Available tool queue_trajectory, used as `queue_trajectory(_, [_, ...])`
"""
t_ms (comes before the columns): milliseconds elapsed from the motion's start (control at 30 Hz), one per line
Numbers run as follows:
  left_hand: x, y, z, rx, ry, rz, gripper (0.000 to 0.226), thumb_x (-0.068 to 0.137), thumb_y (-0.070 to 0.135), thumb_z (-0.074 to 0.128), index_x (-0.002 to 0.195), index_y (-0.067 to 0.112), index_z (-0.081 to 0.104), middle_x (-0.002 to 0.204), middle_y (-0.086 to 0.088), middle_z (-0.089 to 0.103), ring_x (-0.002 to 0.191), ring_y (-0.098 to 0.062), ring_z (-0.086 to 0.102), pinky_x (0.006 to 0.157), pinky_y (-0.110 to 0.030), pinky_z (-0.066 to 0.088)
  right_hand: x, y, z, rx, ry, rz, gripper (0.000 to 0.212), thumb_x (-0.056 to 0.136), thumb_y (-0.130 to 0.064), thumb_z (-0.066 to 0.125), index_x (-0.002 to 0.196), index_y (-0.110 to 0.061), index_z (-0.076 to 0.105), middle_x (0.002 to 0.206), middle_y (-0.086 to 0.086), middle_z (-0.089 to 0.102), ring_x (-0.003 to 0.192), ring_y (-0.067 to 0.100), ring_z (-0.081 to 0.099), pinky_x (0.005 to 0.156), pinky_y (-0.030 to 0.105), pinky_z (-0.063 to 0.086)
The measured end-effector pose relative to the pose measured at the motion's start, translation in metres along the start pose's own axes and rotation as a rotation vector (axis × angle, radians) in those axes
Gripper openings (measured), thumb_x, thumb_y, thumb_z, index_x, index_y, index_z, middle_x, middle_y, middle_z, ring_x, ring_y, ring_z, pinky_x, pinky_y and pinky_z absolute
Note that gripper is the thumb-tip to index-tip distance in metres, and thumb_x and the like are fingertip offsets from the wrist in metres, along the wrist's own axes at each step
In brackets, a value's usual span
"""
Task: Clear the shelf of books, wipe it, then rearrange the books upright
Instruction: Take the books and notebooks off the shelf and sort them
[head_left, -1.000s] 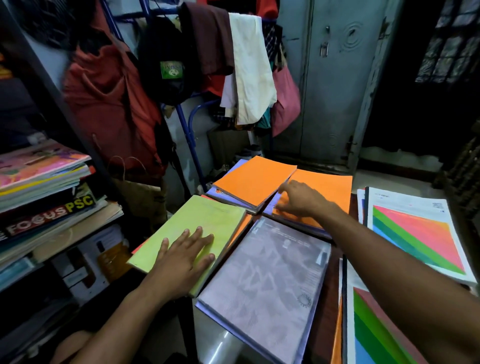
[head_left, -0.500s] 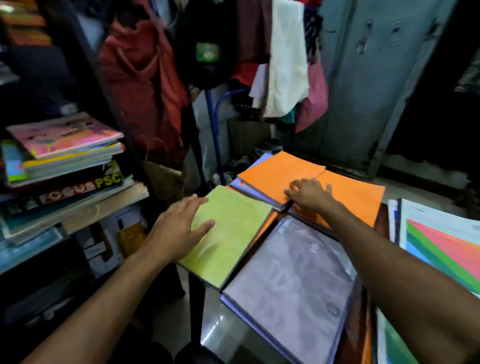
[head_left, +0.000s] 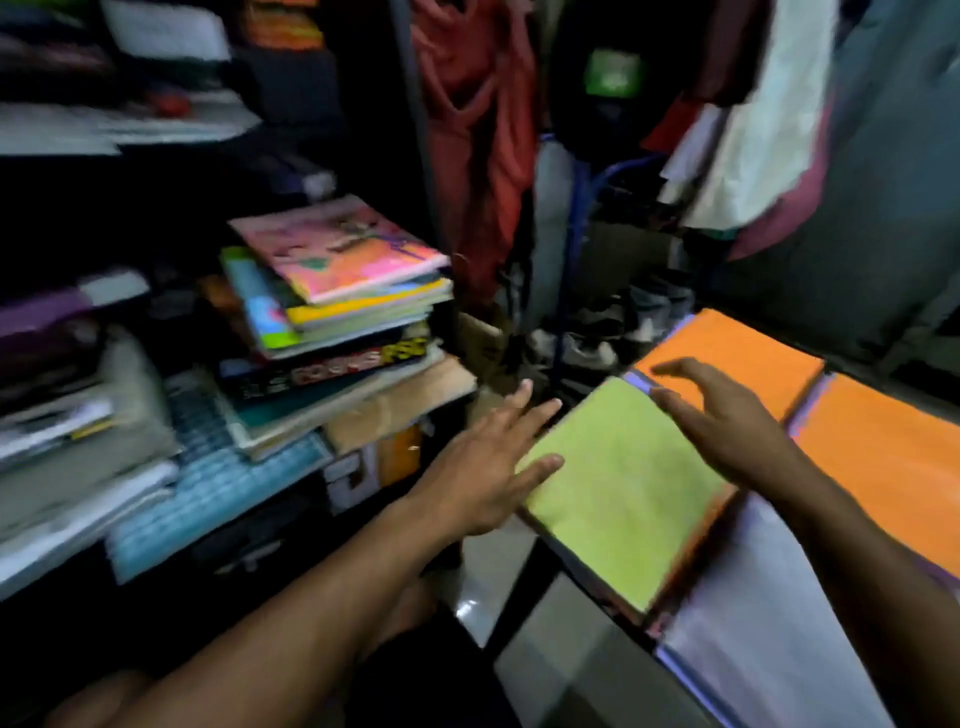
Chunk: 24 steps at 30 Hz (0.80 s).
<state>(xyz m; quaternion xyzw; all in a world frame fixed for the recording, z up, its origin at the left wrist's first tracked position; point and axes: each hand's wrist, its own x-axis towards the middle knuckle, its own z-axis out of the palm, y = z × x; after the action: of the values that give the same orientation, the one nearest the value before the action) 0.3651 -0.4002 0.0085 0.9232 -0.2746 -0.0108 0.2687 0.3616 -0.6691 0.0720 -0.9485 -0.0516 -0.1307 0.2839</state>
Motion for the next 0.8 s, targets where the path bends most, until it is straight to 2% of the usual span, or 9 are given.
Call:
queue_trajectory(67, [-0.032,-0.011,-0.023,-0.025,0.103,-0.059,0.061,0.096,0.061,0.042,0.150,0.032,0.040,0.160,0.003,0.034,0.145,-0.014,0.034,0.116,-0.032,0.032,-0.016,-0.064,0.027,0.098,-0.062,-0.180,0.023,0.095,-0.023,0.067,0.117,-0.017,0.067,0.113,-0.002,0.066,0.104,0.014,0.059,0.085,0.016,0.037])
queue_trajectory(133, [-0.080,-0.021,-0.045,0.040,0.182,-0.106,0.048,0.095,0.053,0.051,0.137,0.029,0.054,0.140,0.004,0.056,0.128,-0.013,0.052,0.106,-0.033,0.043,-0.036,-0.114,0.061,0.226,-0.119,-0.313,0.020,0.092,-0.024,0.071,0.112,-0.020,0.069,0.107,-0.004,0.067,0.100,0.009,0.060,0.085,0.011,0.040])
queue_trajectory(200, [-0.130,-0.024,-0.065,0.073,0.219,-0.186,0.037,0.093,0.051,0.055,0.124,0.032,0.059,0.122,0.008,0.067,0.110,-0.010,0.063,0.093,-0.036,0.052,-0.059,-0.153,0.090,0.331,-0.199,-0.361,0.022,0.090,-0.028,0.071,0.111,-0.022,0.069,0.108,-0.004,0.069,0.101,0.009,0.063,0.092,0.024,0.048])
queue_trajectory(267, [-0.177,-0.026,-0.083,0.106,0.256,-0.284,0.032,0.092,0.051,0.058,0.118,0.034,0.061,0.112,0.012,0.071,0.101,-0.006,0.066,0.085,-0.037,0.055,-0.083,-0.188,0.112,0.432,-0.310,-0.383,0.021,0.090,-0.029,0.071,0.110,-0.023,0.069,0.108,-0.007,0.071,0.104,0.007,0.065,0.094,0.033,0.052])
queue_trajectory(367, [-0.250,-0.029,-0.106,0.116,0.401,-0.437,0.026,0.092,0.048,0.063,0.115,0.036,0.063,0.109,0.014,0.071,0.098,-0.006,0.066,0.085,-0.035,0.055,-0.120,-0.241,0.133,0.414,-0.460,-0.484,0.015,0.091,-0.019,0.072,0.104,-0.025,0.068,0.107,-0.008,0.071,0.103,0.005,0.065,0.089,0.011,0.046])
queue_trajectory(433, [-0.295,-0.037,-0.114,0.014,0.534,-0.525,0.024,0.091,0.039,0.068,0.114,0.033,0.066,0.104,0.013,0.072,0.091,-0.005,0.068,0.086,-0.035,0.056,-0.137,-0.270,0.142,0.381,-0.503,-0.539,0.017,0.092,-0.023,0.072,0.105,-0.030,0.065,0.110,-0.008,0.069,0.103,0.002,0.063,0.086,0.005,0.043])
queue_trajectory(533, [-0.351,-0.052,-0.123,-0.063,0.666,-0.611,0.022,0.089,0.035,0.072,0.110,0.032,0.068,0.097,0.013,0.071,0.082,0.000,0.067,0.085,-0.035,0.057,-0.149,-0.308,0.151,0.330,-0.576,-0.591,0.022,0.093,-0.034,0.070,0.114,-0.030,0.065,0.115,-0.010,0.066,0.109,0.005,0.061,0.096,0.027,0.050])
queue_trajectory(667, [-0.376,-0.084,-0.130,-0.059,0.782,-0.661,0.036,0.088,0.035,0.074,0.122,0.033,0.062,0.116,0.009,0.066,0.100,-0.007,0.067,0.092,-0.037,0.055,-0.148,-0.334,0.167,0.324,-0.611,-0.542,0.031,0.092,-0.040,0.069,0.121,-0.032,0.059,0.123,-0.008,0.064,0.116,0.010,0.061,0.095,0.038,0.053])
queue_trajectory(800, [-0.367,-0.111,-0.134,-0.051,0.869,-0.753,0.067,0.088,0.033,0.073,0.146,0.031,0.039,0.148,-0.002,0.040,0.132,-0.026,0.049,0.105,-0.038,0.044,-0.134,-0.342,0.180,0.327,-0.638,-0.400,0.046,0.093,-0.040,0.070,0.132,-0.030,0.049,0.129,0.000,0.059,0.120,0.017,0.058,0.097,0.040,0.052])
